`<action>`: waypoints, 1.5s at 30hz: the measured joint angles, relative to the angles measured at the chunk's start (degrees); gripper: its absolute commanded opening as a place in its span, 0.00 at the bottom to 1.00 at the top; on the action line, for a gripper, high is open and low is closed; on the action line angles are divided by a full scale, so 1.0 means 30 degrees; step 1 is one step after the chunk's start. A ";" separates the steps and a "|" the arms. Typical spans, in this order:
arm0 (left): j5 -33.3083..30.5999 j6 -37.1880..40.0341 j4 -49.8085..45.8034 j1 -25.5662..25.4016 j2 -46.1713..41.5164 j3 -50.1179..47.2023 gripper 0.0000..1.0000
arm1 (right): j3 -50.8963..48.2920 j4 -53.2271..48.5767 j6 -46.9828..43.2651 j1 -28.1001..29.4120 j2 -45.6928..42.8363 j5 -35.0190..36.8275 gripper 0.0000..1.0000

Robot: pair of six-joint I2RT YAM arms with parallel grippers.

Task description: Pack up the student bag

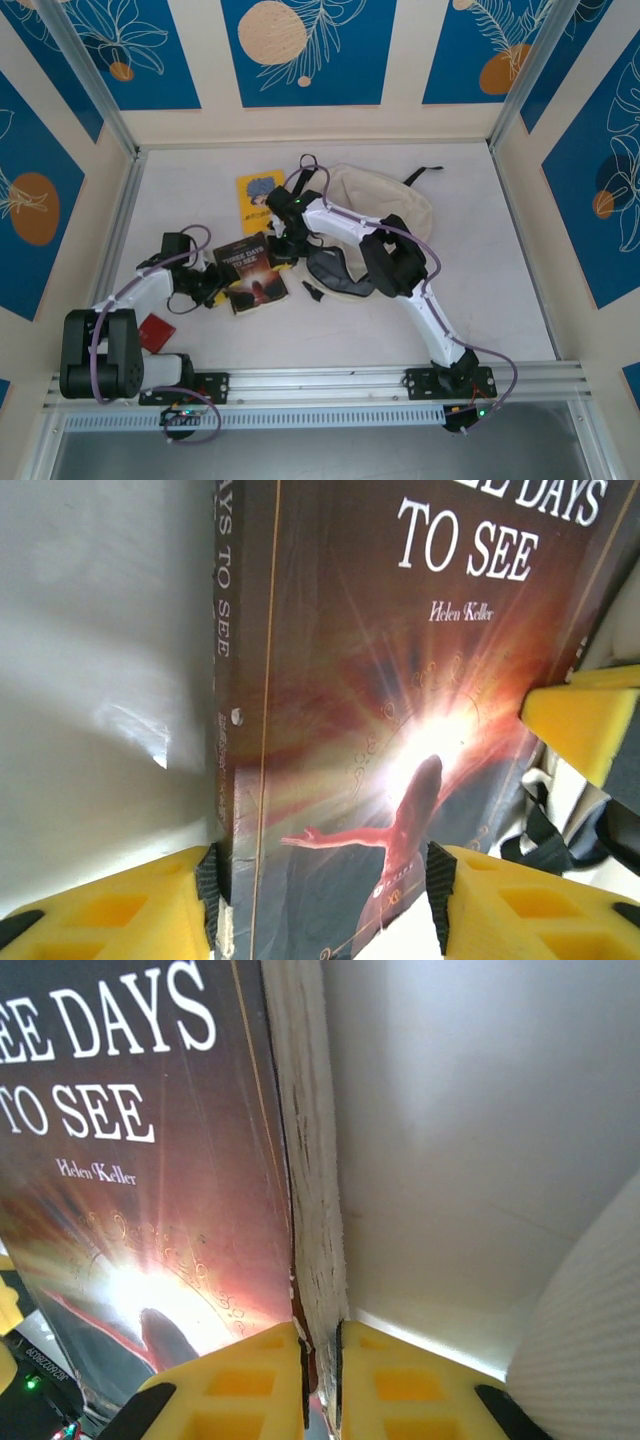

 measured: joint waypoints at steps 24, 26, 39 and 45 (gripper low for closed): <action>0.0787 -0.0874 0.2193 -0.0058 -0.1239 -0.0044 0.00 | -0.0350 0.0248 0.0962 -0.0102 -0.0379 -0.0474 0.37; 0.0364 -0.0670 0.1617 -0.0095 -0.1690 0.0226 0.00 | -0.0342 0.0029 0.1202 0.0015 -0.0801 -0.0488 0.47; 0.1880 -0.1450 0.1071 -0.0124 -0.4903 0.3606 0.00 | -0.3446 0.2914 0.2382 -0.2295 -1.0265 -0.2062 0.88; 0.3869 -0.3971 0.4459 -0.0612 -0.4947 0.4218 0.00 | -0.5435 0.4736 0.2659 -0.4415 -1.1285 -0.3701 0.98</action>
